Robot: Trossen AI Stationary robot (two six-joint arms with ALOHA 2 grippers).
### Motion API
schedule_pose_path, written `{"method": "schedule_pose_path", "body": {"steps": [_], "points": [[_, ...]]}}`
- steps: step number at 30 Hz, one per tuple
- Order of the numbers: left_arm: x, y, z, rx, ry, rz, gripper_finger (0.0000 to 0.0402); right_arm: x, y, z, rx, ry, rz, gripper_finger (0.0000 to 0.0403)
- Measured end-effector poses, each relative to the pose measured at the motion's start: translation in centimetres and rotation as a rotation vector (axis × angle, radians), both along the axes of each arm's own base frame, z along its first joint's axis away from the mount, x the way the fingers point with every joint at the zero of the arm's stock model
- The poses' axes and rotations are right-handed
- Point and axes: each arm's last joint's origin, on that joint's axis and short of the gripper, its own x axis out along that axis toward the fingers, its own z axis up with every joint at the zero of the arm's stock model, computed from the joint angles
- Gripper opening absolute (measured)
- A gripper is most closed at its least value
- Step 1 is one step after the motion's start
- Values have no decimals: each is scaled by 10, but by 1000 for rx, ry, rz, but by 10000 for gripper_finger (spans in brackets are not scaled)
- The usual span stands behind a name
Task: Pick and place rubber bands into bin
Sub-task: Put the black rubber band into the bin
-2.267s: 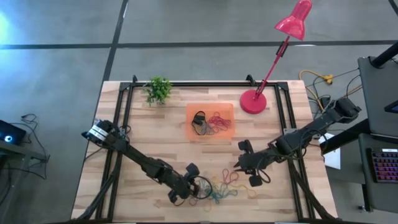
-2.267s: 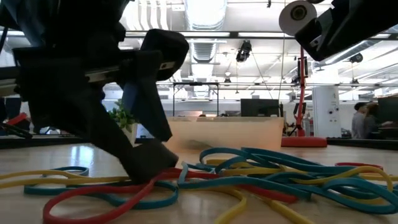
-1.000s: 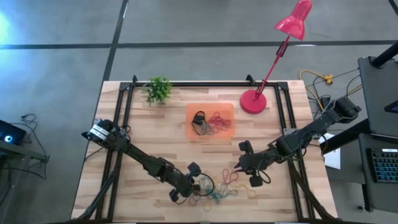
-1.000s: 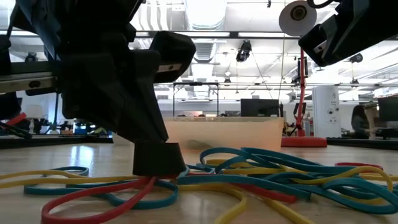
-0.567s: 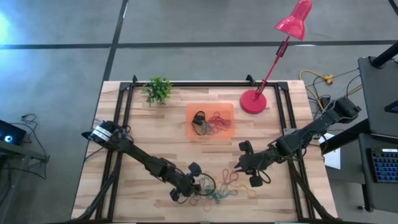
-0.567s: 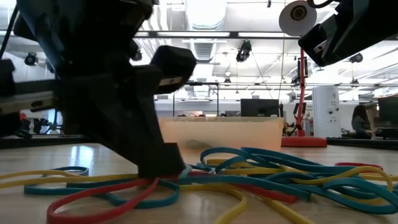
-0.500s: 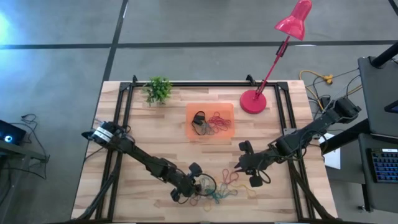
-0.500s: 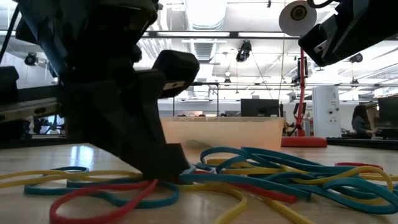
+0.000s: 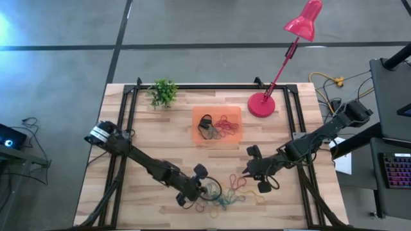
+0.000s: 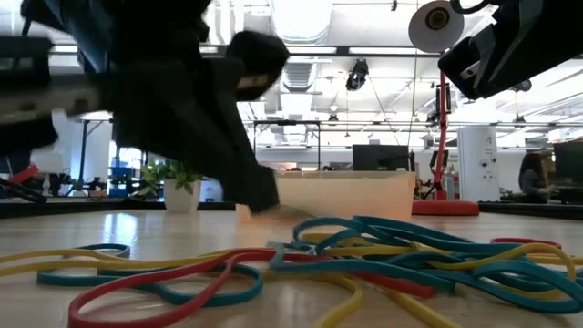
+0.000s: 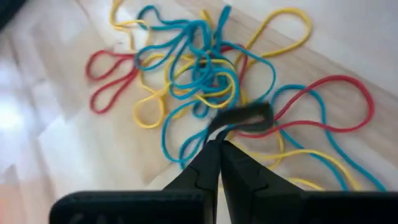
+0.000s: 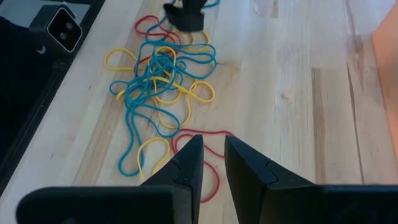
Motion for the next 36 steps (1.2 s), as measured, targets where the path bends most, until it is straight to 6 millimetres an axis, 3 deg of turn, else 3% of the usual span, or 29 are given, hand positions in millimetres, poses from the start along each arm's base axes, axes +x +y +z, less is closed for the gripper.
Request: {"method": "schedule_pose_path", "body": {"steps": [10, 18, 27, 36], "points": [[-15, 13, 50, 28, -120, 98, 0, 0, 0, 0, 0, 0, 0, 56], [-24, 27, 75, 69, -186, 200, 0, 0, 0, 0, 0, 0, 1, 56], [-22, 42, 76, 137, -186, 274, 0, 0, 0, 0, -3, 0, 3, 56], [-15, 77, 71, 260, -149, 409, 0, 0, 0, -1, -8, 5, 5, 56]]}}
